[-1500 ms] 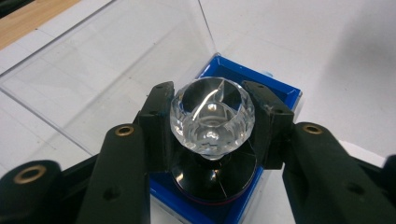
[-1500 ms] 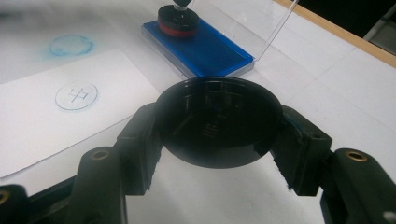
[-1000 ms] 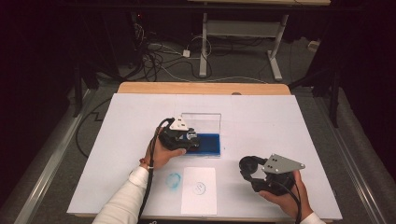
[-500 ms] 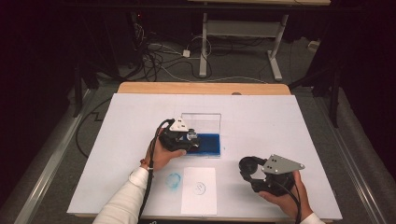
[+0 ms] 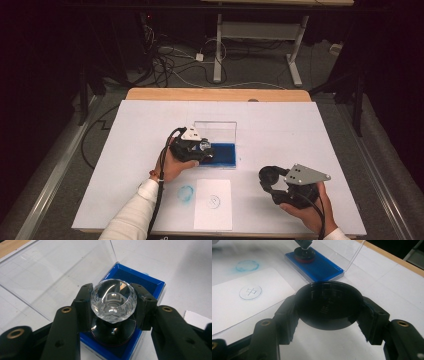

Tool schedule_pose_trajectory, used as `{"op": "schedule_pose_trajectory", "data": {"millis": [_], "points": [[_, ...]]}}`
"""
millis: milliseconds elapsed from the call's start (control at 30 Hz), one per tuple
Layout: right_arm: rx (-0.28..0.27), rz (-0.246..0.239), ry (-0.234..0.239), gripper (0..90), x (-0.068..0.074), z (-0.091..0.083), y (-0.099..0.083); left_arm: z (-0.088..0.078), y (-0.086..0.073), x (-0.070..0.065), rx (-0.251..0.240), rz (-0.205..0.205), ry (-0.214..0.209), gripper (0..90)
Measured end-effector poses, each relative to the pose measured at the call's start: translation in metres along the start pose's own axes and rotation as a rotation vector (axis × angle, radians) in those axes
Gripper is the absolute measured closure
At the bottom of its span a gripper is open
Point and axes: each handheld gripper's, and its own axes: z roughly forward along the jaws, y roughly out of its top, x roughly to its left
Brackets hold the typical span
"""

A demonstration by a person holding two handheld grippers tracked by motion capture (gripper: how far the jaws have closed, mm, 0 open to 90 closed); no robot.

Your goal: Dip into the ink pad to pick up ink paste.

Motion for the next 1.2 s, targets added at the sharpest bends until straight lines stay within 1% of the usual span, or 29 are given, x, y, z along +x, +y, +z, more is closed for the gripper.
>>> {"op": "schedule_pose_trajectory", "data": {"millis": [33, 100, 300, 367, 500, 667, 800, 933, 1033, 1100, 1200], "points": [[0.0, -0.001, 0.0, 38.5, 0.0001, -0.0003, 0.0001, 0.0002, 0.0009, -0.0013, 0.007, 0.011, 0.009, 54.4], [0.001, -0.003, 0.0, 38.4, 0.0006, -0.0001, 0.0004, 0.0005, 0.0023, -0.0031, 0.016, 0.016, 0.021, 54.4], [-0.001, -0.011, 0.004, 38.5, 0.0013, 0.0005, 0.0012, 0.0001, 0.0005, -0.0017, 0.01, 0.004, 0.014, 54.4], [-0.001, -0.008, 0.002, 38.4, 0.0014, 0.0001, 0.0012, -0.0002, -0.0001, -0.0009, 0.008, 0.006, 0.01, 54.4], [-0.004, -0.008, 0.001, 38.5, 0.0006, -0.0003, 0.0009, 0.0004, 0.0001, -0.0014, 0.007, 0.006, 0.013, 54.4], [-0.011, -0.007, -0.003, 38.5, 0.0, -0.0022, 0.0004, 0.0006, 0.0016, -0.0036, 0.018, 0.019, 0.024, 54.4], [-0.01, -0.008, -0.004, 38.4, 0.0002, -0.0021, 0.0006, 0.0004, 0.0015, -0.0039, 0.02, 0.018, 0.026, 54.4], [-0.008, -0.01, -0.001, 38.4, 0.001, -0.0013, 0.0008, 0.0003, -0.0004, -0.0009, 0.006, 0.0, 0.009, 54.4], [-0.008, -0.01, -0.001, 38.4, 0.0012, -0.0016, 0.0009, 0.0003, 0.0003, -0.0017, 0.011, 0.003, 0.014, 54.3], [-0.008, -0.013, -0.001, 38.4, 0.0014, -0.0017, 0.0009, 0.0002, 0.0003, -0.0016, 0.008, -0.003, 0.015, 54.4], [-0.008, -0.018, 0.003, 38.4, 0.0016, -0.0017, 0.0011, -0.0004, 0.0014, -0.0025, 0.015, 0.004, 0.022, 54.4]]}}
